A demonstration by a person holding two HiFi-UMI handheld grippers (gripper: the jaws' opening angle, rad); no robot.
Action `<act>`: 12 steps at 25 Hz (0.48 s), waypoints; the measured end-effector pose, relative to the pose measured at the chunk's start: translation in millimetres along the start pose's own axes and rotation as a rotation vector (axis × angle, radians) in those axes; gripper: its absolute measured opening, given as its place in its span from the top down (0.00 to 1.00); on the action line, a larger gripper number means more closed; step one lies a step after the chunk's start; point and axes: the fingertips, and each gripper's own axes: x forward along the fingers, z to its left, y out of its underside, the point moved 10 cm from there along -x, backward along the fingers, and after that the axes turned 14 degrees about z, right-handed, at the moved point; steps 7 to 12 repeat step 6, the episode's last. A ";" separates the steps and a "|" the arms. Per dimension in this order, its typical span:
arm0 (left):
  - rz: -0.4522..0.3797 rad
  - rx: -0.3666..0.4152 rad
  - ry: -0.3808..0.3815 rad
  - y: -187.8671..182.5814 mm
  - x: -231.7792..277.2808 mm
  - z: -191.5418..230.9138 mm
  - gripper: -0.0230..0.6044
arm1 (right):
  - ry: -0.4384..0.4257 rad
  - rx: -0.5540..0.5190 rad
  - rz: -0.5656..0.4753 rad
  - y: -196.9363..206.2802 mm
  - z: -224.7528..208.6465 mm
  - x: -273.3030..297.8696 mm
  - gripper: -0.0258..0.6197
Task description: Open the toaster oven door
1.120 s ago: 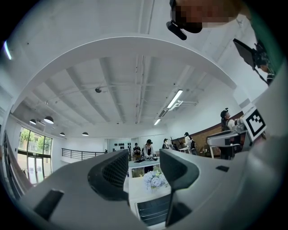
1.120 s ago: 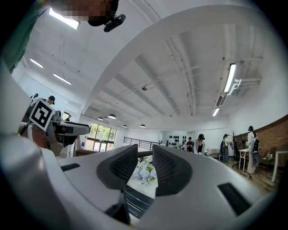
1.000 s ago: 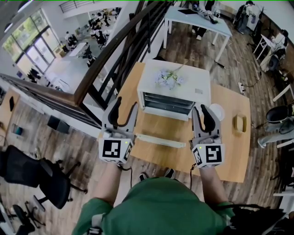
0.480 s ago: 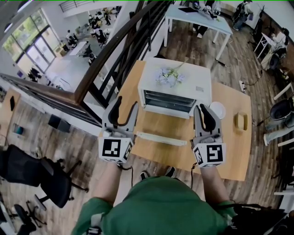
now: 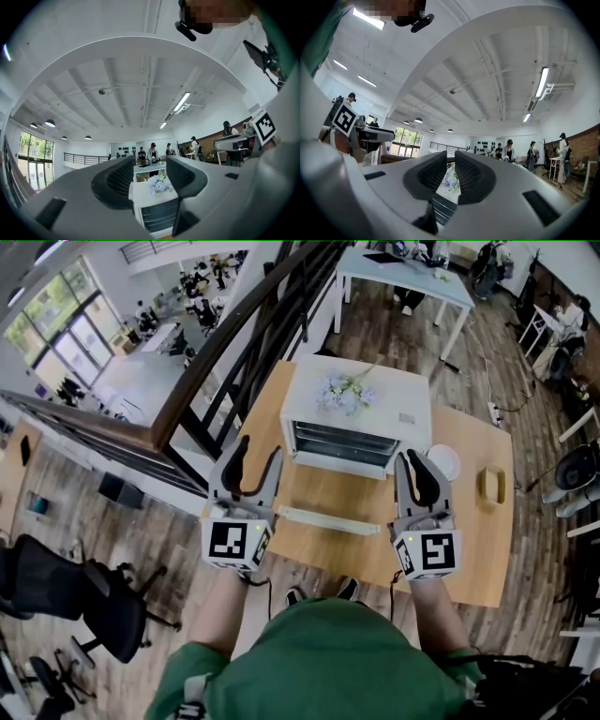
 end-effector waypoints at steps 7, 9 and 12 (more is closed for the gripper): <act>0.008 -0.008 -0.002 4.0 0.9 1.3 0.60 | -0.001 -0.001 -0.001 1.7 0.7 1.7 0.85; 0.008 -0.008 -0.002 4.0 0.9 1.3 0.60 | -0.001 -0.001 -0.001 1.7 0.7 1.7 0.85; 0.008 -0.008 -0.002 4.0 0.9 1.3 0.60 | -0.001 -0.001 -0.001 1.7 0.7 1.7 0.85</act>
